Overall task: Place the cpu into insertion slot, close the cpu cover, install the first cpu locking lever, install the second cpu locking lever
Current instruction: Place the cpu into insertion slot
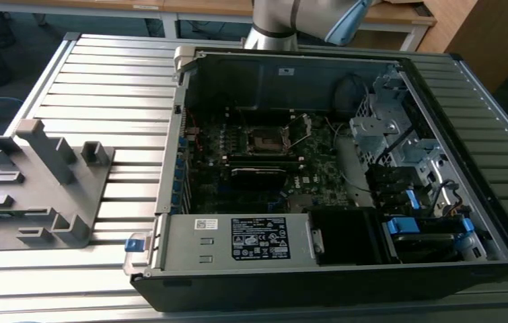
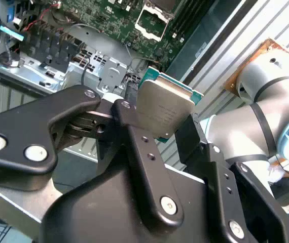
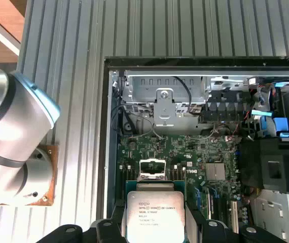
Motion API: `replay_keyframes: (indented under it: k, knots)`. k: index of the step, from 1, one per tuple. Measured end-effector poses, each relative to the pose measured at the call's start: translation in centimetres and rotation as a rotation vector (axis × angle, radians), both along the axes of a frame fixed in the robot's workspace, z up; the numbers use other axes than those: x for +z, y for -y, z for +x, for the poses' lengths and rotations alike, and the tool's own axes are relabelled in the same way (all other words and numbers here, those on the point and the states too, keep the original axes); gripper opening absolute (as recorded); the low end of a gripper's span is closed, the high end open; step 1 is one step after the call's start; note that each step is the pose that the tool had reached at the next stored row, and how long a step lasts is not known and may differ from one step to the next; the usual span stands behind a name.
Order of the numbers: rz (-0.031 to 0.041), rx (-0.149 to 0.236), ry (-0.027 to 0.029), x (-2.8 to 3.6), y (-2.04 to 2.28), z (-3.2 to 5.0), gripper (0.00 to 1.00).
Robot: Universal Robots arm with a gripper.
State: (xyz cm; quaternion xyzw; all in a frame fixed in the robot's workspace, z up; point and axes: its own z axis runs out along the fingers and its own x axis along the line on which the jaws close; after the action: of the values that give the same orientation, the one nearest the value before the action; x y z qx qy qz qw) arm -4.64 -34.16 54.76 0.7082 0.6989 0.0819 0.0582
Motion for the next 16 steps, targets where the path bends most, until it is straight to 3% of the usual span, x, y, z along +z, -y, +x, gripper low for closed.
replay_keyframes:
  k: [16]
  knots:
    - [0.0, 0.0, 0.0168, 5.18, 0.0, 0.0, 0.54]
